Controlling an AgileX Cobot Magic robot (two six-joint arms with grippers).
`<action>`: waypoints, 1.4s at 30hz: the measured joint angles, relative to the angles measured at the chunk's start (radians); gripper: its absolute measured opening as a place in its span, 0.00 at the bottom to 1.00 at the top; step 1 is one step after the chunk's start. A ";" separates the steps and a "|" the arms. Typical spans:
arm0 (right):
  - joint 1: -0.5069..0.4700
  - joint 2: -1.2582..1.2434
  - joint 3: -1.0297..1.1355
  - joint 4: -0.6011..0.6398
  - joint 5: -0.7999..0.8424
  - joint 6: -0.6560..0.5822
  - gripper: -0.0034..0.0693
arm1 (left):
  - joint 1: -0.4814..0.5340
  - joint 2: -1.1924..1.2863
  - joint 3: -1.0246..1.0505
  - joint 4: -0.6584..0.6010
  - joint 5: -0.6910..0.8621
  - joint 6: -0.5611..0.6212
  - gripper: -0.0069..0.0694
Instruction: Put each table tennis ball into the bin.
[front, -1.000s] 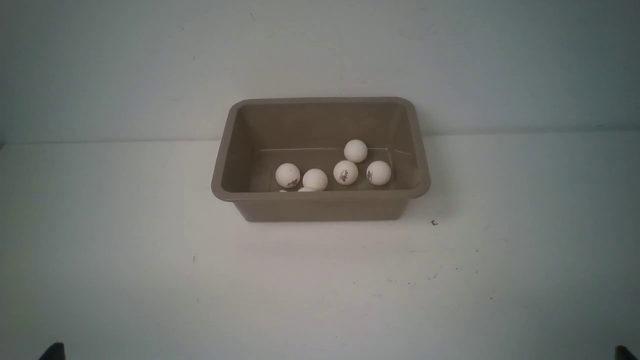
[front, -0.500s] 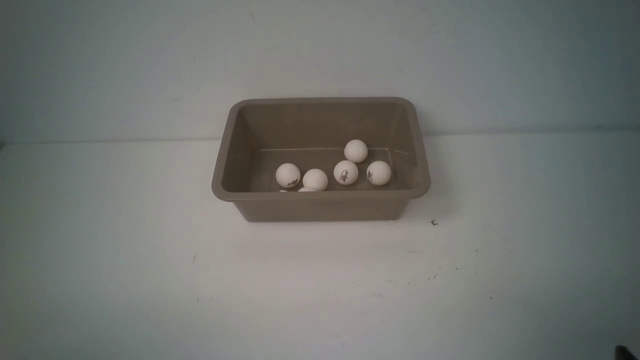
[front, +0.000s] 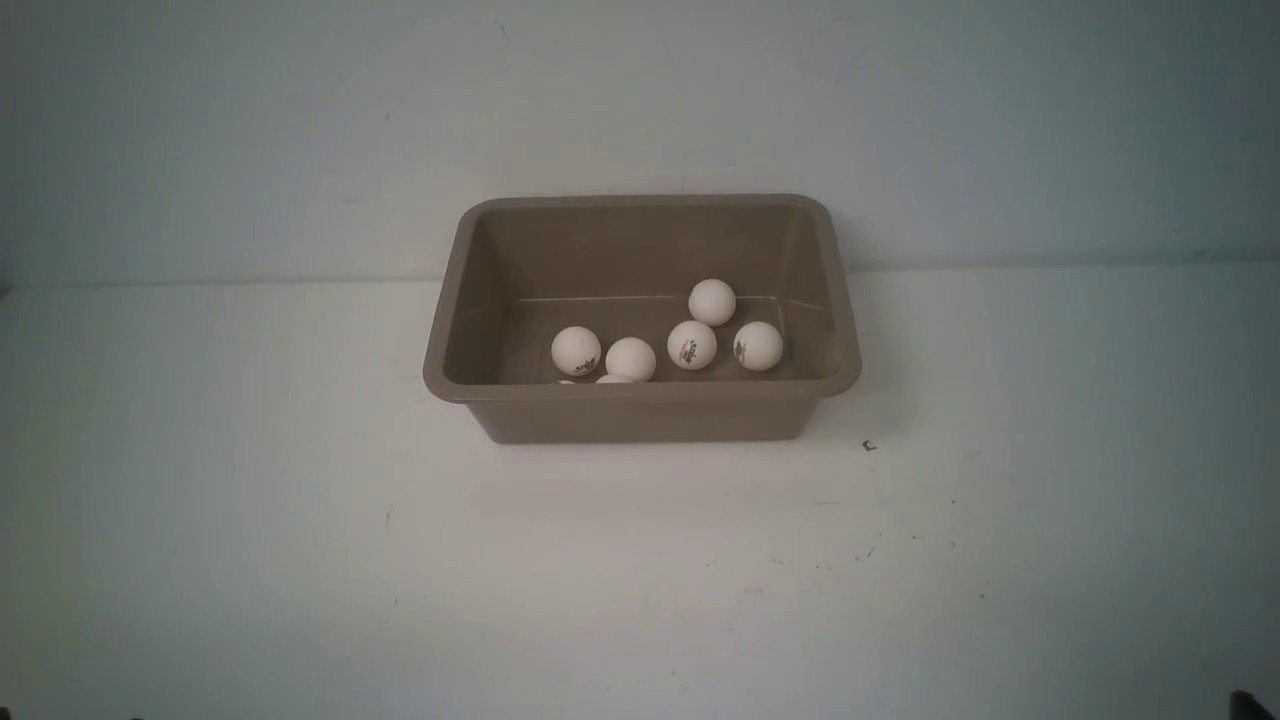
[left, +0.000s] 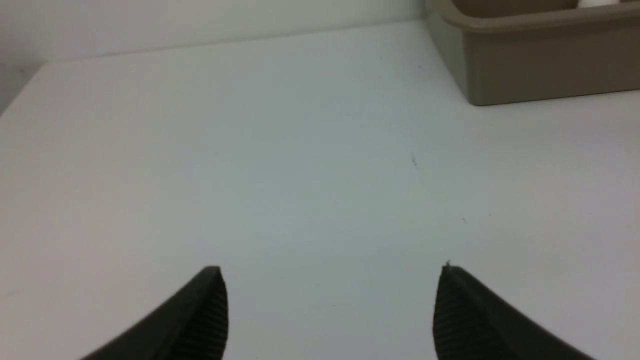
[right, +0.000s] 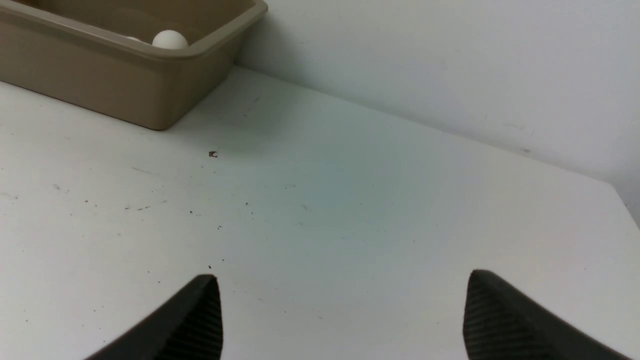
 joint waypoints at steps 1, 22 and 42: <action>0.000 0.000 0.000 0.000 0.000 0.000 0.86 | 0.005 0.000 0.000 0.000 0.000 0.000 0.74; 0.000 0.000 0.000 0.000 0.000 -0.015 0.86 | 0.011 0.000 0.000 0.005 0.001 -0.055 0.74; 0.000 0.000 0.000 0.000 0.000 -0.016 0.86 | 0.011 0.000 0.000 0.007 0.001 -0.057 0.74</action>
